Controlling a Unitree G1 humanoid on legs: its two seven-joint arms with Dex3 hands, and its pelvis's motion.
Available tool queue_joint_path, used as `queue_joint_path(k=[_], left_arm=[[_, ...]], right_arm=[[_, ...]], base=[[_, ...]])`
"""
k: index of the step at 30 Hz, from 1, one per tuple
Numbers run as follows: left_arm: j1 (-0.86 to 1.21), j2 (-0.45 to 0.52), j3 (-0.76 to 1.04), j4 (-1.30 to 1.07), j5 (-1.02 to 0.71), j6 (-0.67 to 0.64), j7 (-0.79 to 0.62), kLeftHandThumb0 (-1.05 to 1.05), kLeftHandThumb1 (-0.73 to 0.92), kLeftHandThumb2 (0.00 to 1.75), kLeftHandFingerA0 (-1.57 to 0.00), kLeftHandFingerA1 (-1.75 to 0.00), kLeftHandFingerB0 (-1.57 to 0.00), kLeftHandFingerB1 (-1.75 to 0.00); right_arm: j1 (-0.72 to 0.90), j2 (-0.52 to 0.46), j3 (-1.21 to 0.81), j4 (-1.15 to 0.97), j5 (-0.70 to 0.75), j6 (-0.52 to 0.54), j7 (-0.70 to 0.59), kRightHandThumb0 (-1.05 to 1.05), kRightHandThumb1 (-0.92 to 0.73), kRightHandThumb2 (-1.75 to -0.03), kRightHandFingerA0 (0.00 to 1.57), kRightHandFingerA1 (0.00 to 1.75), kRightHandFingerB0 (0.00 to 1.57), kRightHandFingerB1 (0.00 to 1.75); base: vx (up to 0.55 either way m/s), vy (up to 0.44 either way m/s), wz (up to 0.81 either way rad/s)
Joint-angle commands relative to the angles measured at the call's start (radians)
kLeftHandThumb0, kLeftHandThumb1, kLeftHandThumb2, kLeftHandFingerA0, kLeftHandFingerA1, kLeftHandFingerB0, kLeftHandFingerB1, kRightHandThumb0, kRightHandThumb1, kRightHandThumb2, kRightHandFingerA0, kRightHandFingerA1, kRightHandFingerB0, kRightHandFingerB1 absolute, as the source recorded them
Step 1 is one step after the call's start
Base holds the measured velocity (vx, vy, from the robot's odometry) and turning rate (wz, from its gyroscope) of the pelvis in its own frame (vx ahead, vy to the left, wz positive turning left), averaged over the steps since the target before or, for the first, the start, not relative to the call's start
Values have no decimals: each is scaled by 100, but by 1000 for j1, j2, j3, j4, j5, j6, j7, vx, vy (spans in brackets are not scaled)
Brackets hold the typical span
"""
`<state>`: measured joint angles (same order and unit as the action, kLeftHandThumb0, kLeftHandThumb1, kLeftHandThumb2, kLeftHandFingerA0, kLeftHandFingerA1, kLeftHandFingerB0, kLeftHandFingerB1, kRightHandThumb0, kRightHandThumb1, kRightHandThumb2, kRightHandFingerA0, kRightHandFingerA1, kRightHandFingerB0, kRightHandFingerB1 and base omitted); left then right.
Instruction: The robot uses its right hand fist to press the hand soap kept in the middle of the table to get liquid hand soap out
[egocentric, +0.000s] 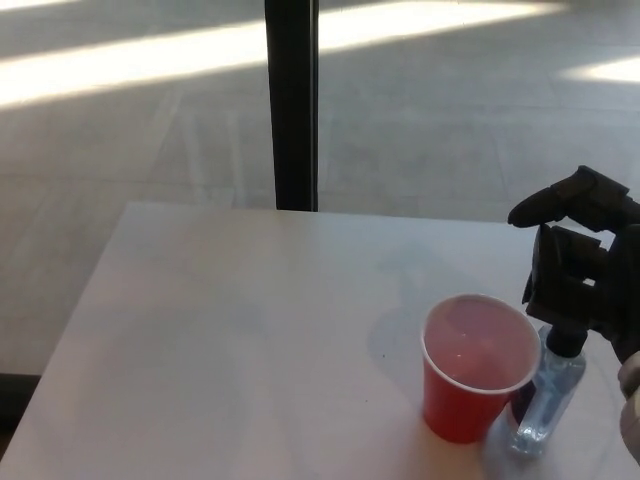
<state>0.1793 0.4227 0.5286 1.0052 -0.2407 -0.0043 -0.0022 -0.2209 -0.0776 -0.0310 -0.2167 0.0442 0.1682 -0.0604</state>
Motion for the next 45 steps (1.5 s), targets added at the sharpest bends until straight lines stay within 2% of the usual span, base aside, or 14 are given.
queue_joint_path(k=[1, 8, 11, 16, 20, 21, 22, 23, 26, 27, 30, 31, 39, 45], left_arm=[[0, 6, -2, 3, 3, -22, 16, -27, 49, 102, -68, -99, -57, -89], [11, 2, -1, -22, -6, -8, 10, -28, 49, 102, -61, -93, -58, -90], [14, -1, -4, -37, -1, -17, 18, -28, 48, 104, -64, -102, -60, -98], [-3, 2, -7, -11, 3, -26, 24, -28, 48, 104, -65, -98, -58, -91], [-11, 7, -4, 8, -1, -28, 18, -27, 50, 103, -65, -104, -54, -93], [-14, 8, -3, 18, -1, -33, 16, -27, 50, 104, -66, -105, -57, -95], [-16, 9, -3, 24, -1, -36, 16, -27, 50, 104, -66, -105, -57, -95], [-16, 8, -2, 22, -2, -34, 17, -27, 48, 108, -65, -106, -59, -100], [-4, 4, -7, -9, 1, -26, 21, -27, 50, 109, -66, -99, -56, -91], [0, -2, -2, -28, -6, -16, 23, -25, 50, 109, -68, -99, -52, -86], [1, -4, -6, -40, 0, -9, 38, -24, 53, 107, -69, -99, -54, -87], [-8, 0, -1, -3, -3, -26, 29, -26, 51, 113, -72, -90, -63, -84], [-37, 11, -1, 31, -2, -27, 33, -27, 60, 104, -63, -98, -51, -85], [-43, 13, 9, 2, -15, -1, 33, -25, 63, 107, -61, -99, -47, -84]], right_arm=[[54, -15, 7, 39, -46, 25, -3, -21, -51, -125, 102, 175, 80, 155], [62, -64, -5, 49, -75, 12, 2, -22, -56, -116, 96, 175, 74, 156], [60, -65, -17, 40, -53, 28, 5, -23, -61, -105, 95, 175, 73, 153], [69, -49, -21, 34, -30, 60, 12, -19, -52, -120, 98, 175, 75, 154], [78, -22, -24, 31, -7, 94, 4, -18, -53, -115, 99, 175, 79, 152], [80, -12, -28, 32, 6, 93, 7, -25, -50, -116, 127, 143, 97, 125], [81, -7, -30, 33, 12, 93, 9, -25, -50, -116, 127, 143, 97, 125], [86, 1, -27, 33, 15, 91, 10, -21, -51, -119, 100, 175, 79, 156], [93, 28, -28, 36, 37, 94, 13, -22, -52, -118, 101, 175, 79, 155], [93, 50, -32, 37, 45, 111, -6, -34, -49, -116, 128, 144, 98, 126], [99, 71, -34, 32, 42, 131, -20, -35, -52, -116, 130, 144, 98, 126], [110, 70, -26, 37, 29, 118, -21, -24, -56, -115, 108, 175, 82, 152], [120, 9, 0, 96, -106, 0, -71, -23, -47, -127, 100, 175, 81, 156], [132, -74, 3, 147, -193, -108, -96, -32, -61, -104, 90, 175, 69, 162]], base=[[0, 0, 0], [0, 0, 0], [0, 0, 0], [0, 0, 0], [0, 0, 0], [0, 0, 0], [0, 0, 0], [0, 0, 0], [0, 0, 0], [0, 0, 0], [0, 0, 0], [0, 0, 0], [0, 0, 0], [0, 0, 0]])
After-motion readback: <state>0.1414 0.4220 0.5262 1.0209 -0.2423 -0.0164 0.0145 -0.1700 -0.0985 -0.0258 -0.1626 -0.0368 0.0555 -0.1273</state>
